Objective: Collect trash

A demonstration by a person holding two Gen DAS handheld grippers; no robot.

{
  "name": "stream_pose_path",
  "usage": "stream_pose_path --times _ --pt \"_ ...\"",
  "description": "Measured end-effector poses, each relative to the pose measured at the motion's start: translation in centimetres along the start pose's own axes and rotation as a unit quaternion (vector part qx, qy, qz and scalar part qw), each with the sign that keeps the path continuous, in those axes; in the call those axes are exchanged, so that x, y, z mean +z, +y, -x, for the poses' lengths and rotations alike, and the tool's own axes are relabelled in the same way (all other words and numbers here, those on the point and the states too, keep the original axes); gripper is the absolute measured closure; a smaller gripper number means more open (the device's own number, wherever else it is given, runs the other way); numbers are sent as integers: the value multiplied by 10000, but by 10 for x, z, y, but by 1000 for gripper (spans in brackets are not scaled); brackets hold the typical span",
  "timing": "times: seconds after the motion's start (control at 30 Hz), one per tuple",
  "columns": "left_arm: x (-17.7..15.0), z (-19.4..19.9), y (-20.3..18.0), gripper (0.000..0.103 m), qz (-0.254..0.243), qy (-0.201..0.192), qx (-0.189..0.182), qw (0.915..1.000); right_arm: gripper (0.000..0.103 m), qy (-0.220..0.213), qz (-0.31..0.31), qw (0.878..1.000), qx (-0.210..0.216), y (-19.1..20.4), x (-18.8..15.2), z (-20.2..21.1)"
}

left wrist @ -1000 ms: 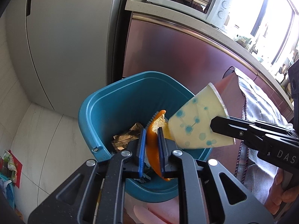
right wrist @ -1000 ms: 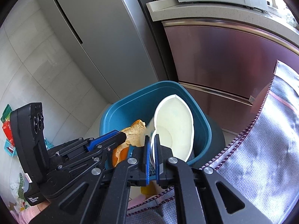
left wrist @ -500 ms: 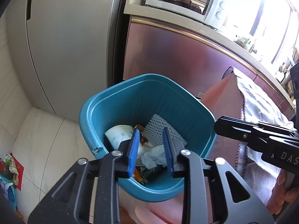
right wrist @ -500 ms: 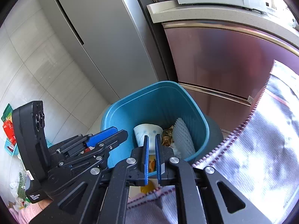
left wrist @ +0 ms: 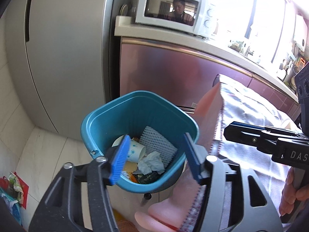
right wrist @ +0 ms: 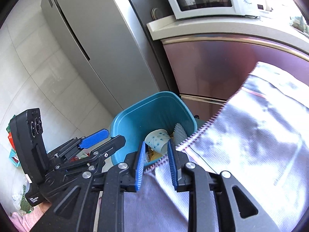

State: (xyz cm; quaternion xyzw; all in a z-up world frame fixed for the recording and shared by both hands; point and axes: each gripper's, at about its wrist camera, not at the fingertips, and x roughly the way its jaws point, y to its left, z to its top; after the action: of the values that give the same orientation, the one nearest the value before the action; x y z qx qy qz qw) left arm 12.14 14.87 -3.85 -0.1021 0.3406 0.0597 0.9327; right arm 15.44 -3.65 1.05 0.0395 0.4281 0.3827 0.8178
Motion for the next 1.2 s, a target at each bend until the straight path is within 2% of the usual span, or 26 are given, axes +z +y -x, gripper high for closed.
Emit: stream_pose_path --times 0.3,0.5,0.83,1.2 --pt "-21 35 -38 24 -433 -125 -178 9988 72 -225 -95 9996 -148 -18 -24 45" --pt "-33 50 -60 24 -646 -133 -307 9973 70 -337 -147 9984 -438 -37 -48 76" --pt "-46 64 -107 22 -1069 -199 -576 9924 65 -762 -633 9915 -844 -80 -92 140" --pt "-58 71 -155 20 -1430 -129 -908 9855 63 -1039 -1187 9816 -1073 -123 -125 183"
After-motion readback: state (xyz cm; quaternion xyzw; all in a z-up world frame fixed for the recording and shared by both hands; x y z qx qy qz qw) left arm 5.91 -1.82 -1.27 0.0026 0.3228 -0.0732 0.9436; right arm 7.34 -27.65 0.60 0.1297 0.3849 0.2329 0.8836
